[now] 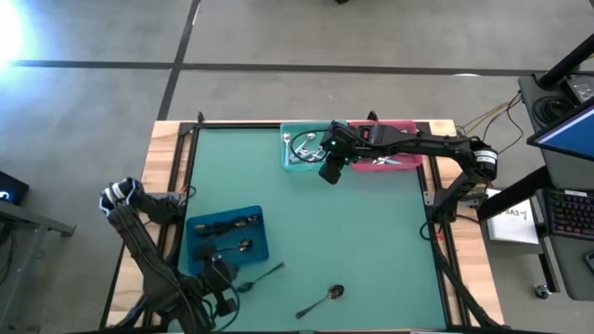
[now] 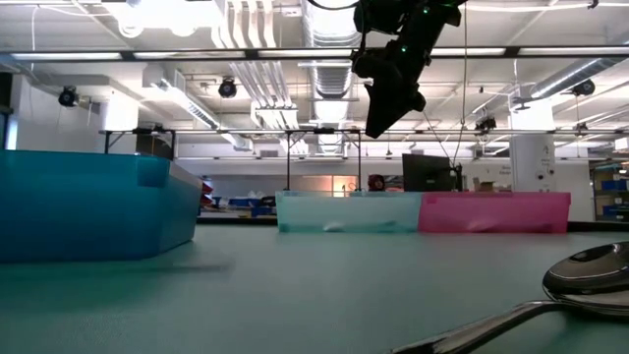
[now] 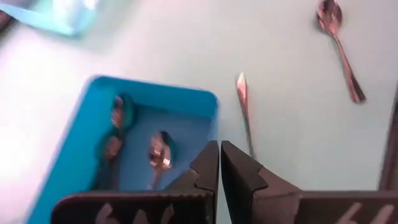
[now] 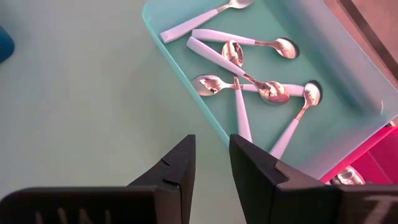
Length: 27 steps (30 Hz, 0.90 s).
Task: Sort silverware by color (type)
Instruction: Put the left black spoon into the dark blue bin
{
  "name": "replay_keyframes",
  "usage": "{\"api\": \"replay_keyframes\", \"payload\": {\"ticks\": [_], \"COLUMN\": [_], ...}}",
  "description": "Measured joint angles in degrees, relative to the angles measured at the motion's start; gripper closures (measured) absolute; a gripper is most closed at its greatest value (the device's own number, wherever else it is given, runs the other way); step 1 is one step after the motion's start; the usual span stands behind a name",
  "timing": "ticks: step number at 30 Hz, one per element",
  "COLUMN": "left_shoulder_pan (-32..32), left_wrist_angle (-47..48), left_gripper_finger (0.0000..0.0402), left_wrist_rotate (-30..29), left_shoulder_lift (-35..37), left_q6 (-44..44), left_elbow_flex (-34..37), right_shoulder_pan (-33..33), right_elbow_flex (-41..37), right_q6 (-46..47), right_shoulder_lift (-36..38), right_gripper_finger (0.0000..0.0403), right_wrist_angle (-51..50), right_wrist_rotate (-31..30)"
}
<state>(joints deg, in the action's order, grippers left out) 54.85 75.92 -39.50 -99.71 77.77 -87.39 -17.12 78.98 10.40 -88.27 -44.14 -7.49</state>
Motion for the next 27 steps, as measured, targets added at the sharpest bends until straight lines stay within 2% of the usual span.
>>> {"api": "replay_keyframes", "payload": {"ticks": [5, 10, 18, 22, 27], "left_shoulder_pan": [-0.3, -0.5, -2.9, -5.4, -8.3], "left_wrist_angle": [1.1, -1.1, -9.7, -15.8, -21.2], "left_gripper_finger": [0.0401, 0.0401, 0.04, 0.0383, 0.0341], "left_wrist_rotate": [-1.3, 2.5, 7.3, 7.3, 9.1], "left_shoulder_lift": [1.5, 0.1, -5.8, -7.4, -9.3], "left_q6": [-0.5, -2.6, -5.5, -6.3, -9.2], "left_elbow_flex": [0.1, 0.2, 1.8, 1.8, 1.8], "right_shoulder_pan": [0.0, 0.0, 0.0, 0.0, 0.0], "right_elbow_flex": [0.0, 0.0, 0.0, 0.0, 0.0], "right_q6": [0.0, 0.0, 0.0, 0.1, 0.1], "right_shoulder_lift": [0.0, 0.0, 0.0, 0.0, 0.0], "right_gripper_finger": [0.0314, 0.0314, 0.0314, 0.0314, 0.0314], "right_wrist_angle": [0.0, 0.0, 0.0, 0.0, 0.0], "right_wrist_rotate": [0.0, 0.0, 0.0, 0.0, 0.0]}}
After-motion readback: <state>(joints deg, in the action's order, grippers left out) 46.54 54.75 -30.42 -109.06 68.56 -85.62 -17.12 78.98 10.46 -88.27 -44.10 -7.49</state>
